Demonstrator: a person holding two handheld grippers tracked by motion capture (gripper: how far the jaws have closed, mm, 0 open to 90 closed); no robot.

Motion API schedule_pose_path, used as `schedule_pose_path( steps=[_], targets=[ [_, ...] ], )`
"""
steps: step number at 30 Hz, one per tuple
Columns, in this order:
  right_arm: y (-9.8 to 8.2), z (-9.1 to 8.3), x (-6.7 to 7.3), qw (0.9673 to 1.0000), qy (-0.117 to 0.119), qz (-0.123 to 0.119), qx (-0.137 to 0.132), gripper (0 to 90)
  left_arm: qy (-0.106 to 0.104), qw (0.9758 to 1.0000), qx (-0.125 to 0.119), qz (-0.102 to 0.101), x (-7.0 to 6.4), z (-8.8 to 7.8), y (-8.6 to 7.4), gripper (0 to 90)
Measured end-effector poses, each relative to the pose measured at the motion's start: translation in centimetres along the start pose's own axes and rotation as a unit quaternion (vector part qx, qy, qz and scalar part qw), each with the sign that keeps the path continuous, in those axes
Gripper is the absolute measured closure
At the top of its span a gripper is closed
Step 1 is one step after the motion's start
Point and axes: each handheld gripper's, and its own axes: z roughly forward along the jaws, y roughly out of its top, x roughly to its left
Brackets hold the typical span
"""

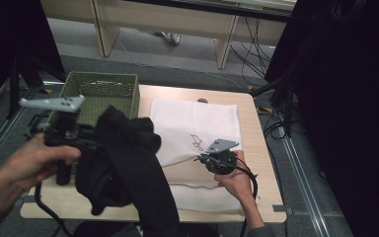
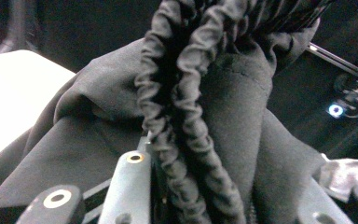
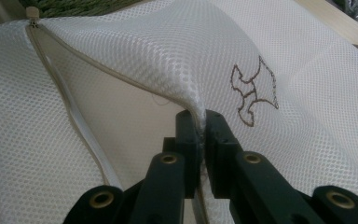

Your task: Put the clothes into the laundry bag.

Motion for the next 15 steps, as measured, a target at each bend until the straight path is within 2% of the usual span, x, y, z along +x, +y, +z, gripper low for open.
schedule_pose_path(
  steps=[3, 4, 5, 6, 9, 11, 15],
  targets=[
    [0.2, -0.1, -0.2, 1.0000, -0.001, -0.004, -0.004, 86.3, -0.014, 0.9996, 0.022, -0.004, 0.5, 2.7, -1.4, 66.1],
    [0.3, -0.2, -0.3, 1.0000, -0.002, -0.003, -0.005, 86.3, -0.012, 0.9994, 0.033, -0.003, 1.1, 3.7, -2.0, 66.1],
    [0.5, -0.3, -0.4, 1.0000, -0.004, -0.002, -0.008, 86.5, -0.016, 0.9990, 0.037, -0.018, 1.4, 4.9, -2.6, 66.1],
    [0.6, -0.5, -0.5, 0.9999, -0.006, 0.001, -0.010, 86.6, -0.020, 0.9987, 0.044, -0.014, 1.9, 5.5, -2.9, 66.0],
    [0.9, -0.8, -0.8, 0.9998, -0.009, 0.003, -0.019, 86.8, 0.000, 0.9977, 0.062, -0.027, 2.6, 8.0, -4.2, 65.9],
    [1.1, -1.0, -1.0, 0.9996, -0.010, 0.010, -0.023, 86.9, 0.008, 0.9966, 0.079, -0.021, 3.3, 9.6, -4.9, 65.8],
    [1.6, -1.4, -1.3, 0.9994, -0.016, 0.009, -0.029, 87.0, 0.030, 0.9951, 0.089, -0.032, 4.6, 12.0, -5.7, 65.6]
  ],
)
